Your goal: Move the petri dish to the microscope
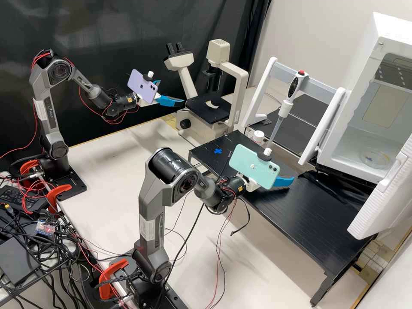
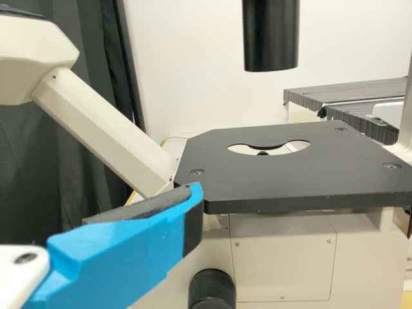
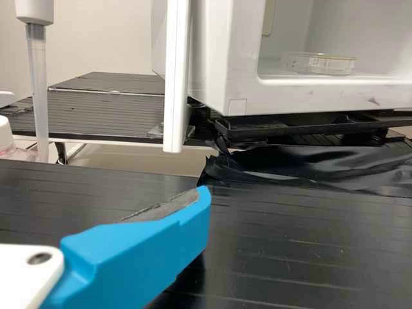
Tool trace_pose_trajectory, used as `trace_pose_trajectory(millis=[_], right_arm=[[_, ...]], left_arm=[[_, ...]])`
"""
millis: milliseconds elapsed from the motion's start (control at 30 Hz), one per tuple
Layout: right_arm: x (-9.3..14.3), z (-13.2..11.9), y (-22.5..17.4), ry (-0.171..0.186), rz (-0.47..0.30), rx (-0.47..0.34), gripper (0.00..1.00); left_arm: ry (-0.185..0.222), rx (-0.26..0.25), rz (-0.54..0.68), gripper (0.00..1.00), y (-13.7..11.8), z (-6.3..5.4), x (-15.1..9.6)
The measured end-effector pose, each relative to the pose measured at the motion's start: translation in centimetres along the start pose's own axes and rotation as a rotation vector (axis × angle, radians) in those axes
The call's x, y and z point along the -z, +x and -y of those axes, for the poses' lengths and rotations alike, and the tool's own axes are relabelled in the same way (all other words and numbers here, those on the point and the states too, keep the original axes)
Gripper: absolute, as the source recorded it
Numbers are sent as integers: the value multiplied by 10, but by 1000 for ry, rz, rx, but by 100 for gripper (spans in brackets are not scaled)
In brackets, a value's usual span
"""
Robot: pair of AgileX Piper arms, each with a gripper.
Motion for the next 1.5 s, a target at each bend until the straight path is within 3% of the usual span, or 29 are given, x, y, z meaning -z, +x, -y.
trace_pose_trajectory(millis=[333,533,667,833,1233,1500], right_arm=[[0,0,0,0,0,0,100],[-14,-8,-4,-7,38,-22,100],[-32,-24,-7,8,57,-45,100],[-53,-43,-13,74,116,-111,100],[-72,-104,29,60,115,-289,100],[-76,-137,71,92,105,-343,100]], left_arm=[[0,0,0,100,0,0,0],[0,0,0,100,0,0,0],[0,0,0,100,0,0,0],[0,0,0,100,0,0,0],[0,0,0,100,0,0,0],[0,0,0,100,0,0,0]])
